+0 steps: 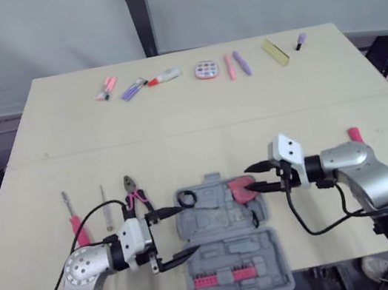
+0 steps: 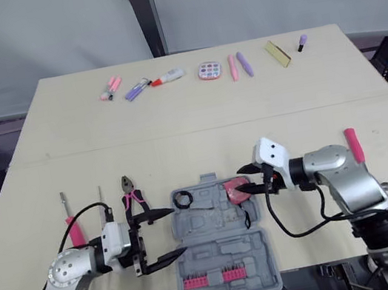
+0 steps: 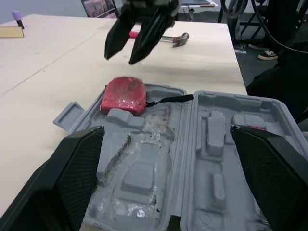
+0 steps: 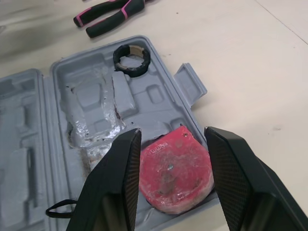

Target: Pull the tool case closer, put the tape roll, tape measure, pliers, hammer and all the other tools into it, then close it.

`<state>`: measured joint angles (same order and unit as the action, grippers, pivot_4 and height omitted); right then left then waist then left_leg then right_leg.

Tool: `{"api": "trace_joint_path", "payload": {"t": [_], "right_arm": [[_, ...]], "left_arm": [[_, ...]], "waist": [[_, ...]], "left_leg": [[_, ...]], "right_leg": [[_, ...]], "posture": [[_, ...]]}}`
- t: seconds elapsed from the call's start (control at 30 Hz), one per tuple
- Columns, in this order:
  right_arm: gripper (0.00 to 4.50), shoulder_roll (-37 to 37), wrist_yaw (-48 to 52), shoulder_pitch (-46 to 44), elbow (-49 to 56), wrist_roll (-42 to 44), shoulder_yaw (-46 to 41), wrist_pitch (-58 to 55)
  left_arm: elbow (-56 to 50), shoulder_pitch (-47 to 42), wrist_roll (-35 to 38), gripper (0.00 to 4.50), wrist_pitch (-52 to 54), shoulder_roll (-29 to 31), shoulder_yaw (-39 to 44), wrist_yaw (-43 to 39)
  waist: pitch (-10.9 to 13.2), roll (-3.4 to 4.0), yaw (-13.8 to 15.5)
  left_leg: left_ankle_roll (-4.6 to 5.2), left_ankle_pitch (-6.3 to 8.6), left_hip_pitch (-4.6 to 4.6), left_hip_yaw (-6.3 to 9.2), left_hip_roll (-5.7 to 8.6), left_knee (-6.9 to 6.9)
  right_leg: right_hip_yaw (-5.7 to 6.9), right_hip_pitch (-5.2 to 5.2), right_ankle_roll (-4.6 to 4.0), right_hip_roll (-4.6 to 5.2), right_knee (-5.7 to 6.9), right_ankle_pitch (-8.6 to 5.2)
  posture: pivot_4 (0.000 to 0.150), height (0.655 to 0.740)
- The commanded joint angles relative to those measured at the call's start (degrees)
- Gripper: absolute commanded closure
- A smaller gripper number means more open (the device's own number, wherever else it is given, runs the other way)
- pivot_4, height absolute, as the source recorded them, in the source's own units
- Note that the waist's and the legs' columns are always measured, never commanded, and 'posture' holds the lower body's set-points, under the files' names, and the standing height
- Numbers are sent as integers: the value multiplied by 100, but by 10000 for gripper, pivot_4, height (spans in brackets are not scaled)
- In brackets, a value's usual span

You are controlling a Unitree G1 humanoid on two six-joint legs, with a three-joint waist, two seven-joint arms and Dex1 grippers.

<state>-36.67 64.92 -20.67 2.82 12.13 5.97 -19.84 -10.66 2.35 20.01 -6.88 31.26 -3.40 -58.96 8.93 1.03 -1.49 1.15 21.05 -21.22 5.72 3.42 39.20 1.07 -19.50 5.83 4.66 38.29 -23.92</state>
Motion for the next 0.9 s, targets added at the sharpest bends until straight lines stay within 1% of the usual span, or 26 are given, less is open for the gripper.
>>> {"api": "trace_joint_path", "payload": {"t": [0.03,0.23,0.9], "right_arm": [[22739,62,27,49,-267,77,-112,590],[22739,173,18,-1,-744,-12,33,1017],[22739,374,-64,3,-1660,-413,344,1767]], "left_arm": [[-193,-18,99,0,60,9,-3,12],[-268,-12,103,0,133,31,22,9],[-421,36,87,0,268,67,43,4]], "waist": [[0,0,-3],[0,0,-5],[0,0,-3]], "left_leg": [[0,0,0,-1,0,0],[0,0,1,-1,-3,0],[0,0,4,0,-3,1]], "right_leg": [[0,0,0,0,0,0],[0,0,0,-4,0,0],[-1,1,0,-3,0,0]], "posture": [[1500,7134],[1500,7134],[1500,7134]]}}
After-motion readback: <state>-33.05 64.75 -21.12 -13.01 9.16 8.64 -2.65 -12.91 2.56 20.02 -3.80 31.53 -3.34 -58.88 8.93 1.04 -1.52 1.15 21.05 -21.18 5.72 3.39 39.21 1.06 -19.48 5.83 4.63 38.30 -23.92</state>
